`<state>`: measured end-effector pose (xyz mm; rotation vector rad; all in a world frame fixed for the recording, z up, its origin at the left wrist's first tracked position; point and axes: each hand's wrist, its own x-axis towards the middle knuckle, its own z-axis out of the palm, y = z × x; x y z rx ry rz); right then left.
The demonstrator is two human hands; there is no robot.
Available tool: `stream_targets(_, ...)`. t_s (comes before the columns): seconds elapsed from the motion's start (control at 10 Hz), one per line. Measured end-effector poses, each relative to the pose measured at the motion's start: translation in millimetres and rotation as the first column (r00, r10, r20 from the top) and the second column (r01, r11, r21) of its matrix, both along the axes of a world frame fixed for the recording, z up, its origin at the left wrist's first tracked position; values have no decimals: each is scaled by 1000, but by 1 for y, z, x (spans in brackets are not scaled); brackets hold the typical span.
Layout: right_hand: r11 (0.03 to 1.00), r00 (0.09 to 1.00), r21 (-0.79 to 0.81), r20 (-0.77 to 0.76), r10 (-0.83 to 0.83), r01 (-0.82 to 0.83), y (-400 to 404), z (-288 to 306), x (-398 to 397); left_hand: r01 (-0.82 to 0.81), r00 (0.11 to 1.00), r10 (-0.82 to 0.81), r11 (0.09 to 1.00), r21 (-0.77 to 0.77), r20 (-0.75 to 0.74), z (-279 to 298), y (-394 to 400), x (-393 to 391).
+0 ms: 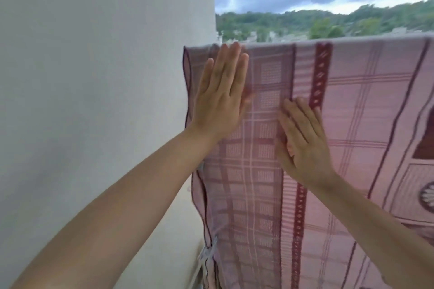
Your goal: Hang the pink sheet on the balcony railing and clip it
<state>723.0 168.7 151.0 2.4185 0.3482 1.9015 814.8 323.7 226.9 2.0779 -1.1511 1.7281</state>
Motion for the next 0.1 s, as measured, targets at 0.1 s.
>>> stream_targets(0.1,982,987,121,95,133,-144,-5,45,-19,-47,999,46,998,-47,-8,13,-12,7)
